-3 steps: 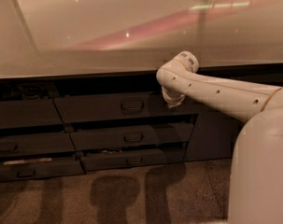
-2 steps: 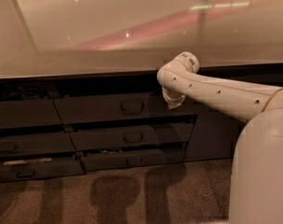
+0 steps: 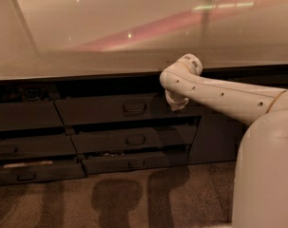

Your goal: Open top drawer

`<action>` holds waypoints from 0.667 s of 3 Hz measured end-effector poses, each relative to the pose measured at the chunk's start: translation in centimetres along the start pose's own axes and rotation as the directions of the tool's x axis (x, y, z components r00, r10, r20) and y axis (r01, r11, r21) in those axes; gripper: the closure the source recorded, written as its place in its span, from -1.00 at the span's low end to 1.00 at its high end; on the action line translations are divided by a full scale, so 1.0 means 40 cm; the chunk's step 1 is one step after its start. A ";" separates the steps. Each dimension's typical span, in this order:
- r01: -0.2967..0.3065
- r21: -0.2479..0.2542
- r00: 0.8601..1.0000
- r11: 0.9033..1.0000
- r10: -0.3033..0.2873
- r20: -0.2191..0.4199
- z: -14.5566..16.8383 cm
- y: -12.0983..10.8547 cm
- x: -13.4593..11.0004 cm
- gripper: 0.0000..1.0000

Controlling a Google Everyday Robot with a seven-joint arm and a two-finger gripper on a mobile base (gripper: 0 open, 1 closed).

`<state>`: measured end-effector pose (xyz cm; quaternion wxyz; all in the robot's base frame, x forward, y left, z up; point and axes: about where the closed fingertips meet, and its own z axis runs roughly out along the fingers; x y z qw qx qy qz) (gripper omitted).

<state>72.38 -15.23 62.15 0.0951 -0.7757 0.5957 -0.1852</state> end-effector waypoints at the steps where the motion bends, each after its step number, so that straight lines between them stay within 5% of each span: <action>1: 0.000 0.000 1.000 1.000 0.000 0.000 -0.015 -0.006 0.003 1.00; 2: -0.009 0.030 1.000 1.000 0.009 -0.004 -0.042 -0.011 0.011 1.00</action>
Offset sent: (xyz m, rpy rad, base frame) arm -0.2869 -0.0207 -0.1487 0.0739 -0.0217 0.2356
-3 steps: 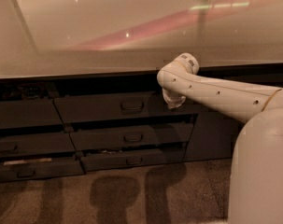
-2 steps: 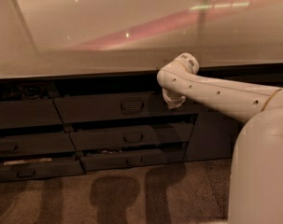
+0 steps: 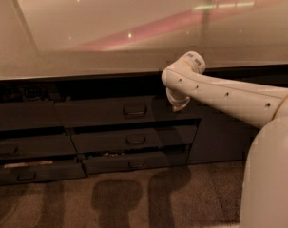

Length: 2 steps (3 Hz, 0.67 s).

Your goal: Open top drawer

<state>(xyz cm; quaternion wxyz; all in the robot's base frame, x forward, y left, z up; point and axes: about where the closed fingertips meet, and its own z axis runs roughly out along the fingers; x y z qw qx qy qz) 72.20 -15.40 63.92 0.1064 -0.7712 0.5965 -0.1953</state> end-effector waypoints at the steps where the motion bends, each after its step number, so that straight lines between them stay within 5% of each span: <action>1: 0.000 0.000 1.000 1.000 0.000 0.000 -0.003 0.000 -0.001 1.00; 2: 0.001 0.000 1.000 1.000 -0.001 0.001 -0.005 0.004 -0.002 1.00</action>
Offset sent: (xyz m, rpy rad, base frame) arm -0.3295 -0.0406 -0.2023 0.0282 -0.0206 0.2221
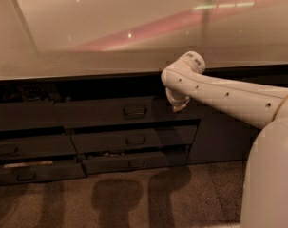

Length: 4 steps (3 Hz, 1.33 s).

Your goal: Open top drawer

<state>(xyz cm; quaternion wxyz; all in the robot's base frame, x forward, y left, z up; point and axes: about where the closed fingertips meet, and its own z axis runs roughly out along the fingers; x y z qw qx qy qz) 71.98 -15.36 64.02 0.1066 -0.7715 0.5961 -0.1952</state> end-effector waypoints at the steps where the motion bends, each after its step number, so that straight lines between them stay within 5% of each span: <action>1: 0.006 0.002 1.000 1.000 -0.006 0.001 0.003 0.033 -0.005 1.00; 4: 0.012 0.001 1.000 1.000 -0.012 -0.001 -0.007 0.055 -0.007 1.00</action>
Offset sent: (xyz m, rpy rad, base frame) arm -0.3592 -0.0564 -0.2377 -0.0344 -0.0297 0.1970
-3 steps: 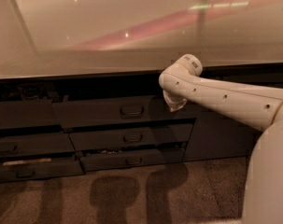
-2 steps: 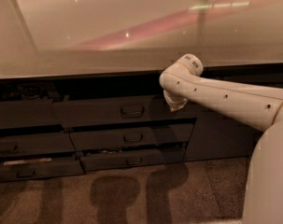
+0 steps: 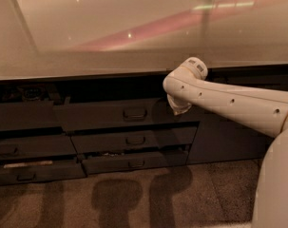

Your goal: Open top drawer

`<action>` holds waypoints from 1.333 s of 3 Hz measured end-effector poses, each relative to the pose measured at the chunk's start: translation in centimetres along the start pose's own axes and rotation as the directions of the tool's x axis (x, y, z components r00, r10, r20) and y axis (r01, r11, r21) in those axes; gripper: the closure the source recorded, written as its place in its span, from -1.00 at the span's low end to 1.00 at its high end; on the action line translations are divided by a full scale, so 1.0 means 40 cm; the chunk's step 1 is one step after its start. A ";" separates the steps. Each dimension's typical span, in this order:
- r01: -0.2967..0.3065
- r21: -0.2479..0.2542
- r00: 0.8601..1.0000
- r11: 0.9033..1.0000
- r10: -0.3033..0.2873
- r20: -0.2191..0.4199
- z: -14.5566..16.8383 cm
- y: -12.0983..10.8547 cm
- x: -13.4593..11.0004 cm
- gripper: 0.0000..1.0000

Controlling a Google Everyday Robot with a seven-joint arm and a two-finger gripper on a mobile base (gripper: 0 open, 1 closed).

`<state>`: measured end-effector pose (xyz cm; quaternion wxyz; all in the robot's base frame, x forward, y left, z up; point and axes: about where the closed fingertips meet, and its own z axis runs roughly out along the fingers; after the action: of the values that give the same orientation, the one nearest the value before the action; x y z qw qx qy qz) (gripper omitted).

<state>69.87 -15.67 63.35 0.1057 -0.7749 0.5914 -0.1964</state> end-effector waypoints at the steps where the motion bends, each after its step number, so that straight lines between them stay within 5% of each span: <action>1: 0.004 0.000 1.000 1.000 -0.004 -0.002 -0.002 0.018 -0.002 1.00; 4: 0.008 -0.001 1.000 1.000 -0.008 -0.003 -0.011 0.033 -0.003 1.00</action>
Offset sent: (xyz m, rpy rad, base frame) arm -0.4063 -0.0696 -0.2783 -0.1895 0.0248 0.1662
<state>68.48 -15.90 63.21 0.1035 -0.7770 0.5887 -0.1977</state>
